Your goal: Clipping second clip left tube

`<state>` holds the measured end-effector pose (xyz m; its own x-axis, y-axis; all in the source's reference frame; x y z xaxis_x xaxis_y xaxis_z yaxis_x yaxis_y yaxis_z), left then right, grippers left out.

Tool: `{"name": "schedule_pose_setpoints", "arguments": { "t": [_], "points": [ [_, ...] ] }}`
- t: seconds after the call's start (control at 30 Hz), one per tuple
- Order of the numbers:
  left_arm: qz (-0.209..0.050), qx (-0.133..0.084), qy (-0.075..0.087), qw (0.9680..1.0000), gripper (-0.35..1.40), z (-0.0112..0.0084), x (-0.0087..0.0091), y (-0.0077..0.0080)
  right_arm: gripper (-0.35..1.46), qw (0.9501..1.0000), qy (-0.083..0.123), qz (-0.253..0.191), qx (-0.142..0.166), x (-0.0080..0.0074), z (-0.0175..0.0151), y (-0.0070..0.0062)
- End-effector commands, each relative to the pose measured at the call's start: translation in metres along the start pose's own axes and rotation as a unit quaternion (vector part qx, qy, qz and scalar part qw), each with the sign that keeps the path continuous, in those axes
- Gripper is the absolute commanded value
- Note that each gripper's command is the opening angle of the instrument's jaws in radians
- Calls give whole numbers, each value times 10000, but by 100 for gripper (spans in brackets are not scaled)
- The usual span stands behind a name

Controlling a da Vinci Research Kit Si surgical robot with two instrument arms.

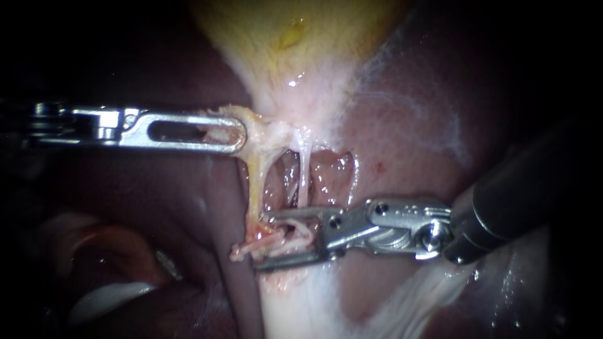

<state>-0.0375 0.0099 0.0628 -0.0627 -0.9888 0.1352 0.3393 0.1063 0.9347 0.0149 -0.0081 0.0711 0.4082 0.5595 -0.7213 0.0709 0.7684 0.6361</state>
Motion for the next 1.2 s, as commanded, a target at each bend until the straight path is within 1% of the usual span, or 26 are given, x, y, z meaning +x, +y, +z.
{"name": "schedule_pose_setpoints", "arguments": {
  "t": [0.03,0.2,0.33,0.57,1.03,1.2],
  "points": [
    [0,-2,-1,10000,-35,0,0,-1,44,10000,-1,-1,2,0,0,0],
    [0,-3,-2,10000,-35,0,0,-1,44,10000,-6,15,63,0,-1,-1],
    [0,-3,-1,10000,-35,-1,1,-1,42,9996,-21,159,242,1,-4,-1],
    [0,-1,1,10000,-35,-2,1,-2,42,9992,-22,312,260,1,-9,1],
    [-7,-7,-4,10000,-35,-4,3,-9,43,9985,-8,524,177,-5,-21,20],
    [-9,-10,-6,10000,-35,-4,4,-11,43,9985,-5,526,159,-6,-22,24]
  ]
}}
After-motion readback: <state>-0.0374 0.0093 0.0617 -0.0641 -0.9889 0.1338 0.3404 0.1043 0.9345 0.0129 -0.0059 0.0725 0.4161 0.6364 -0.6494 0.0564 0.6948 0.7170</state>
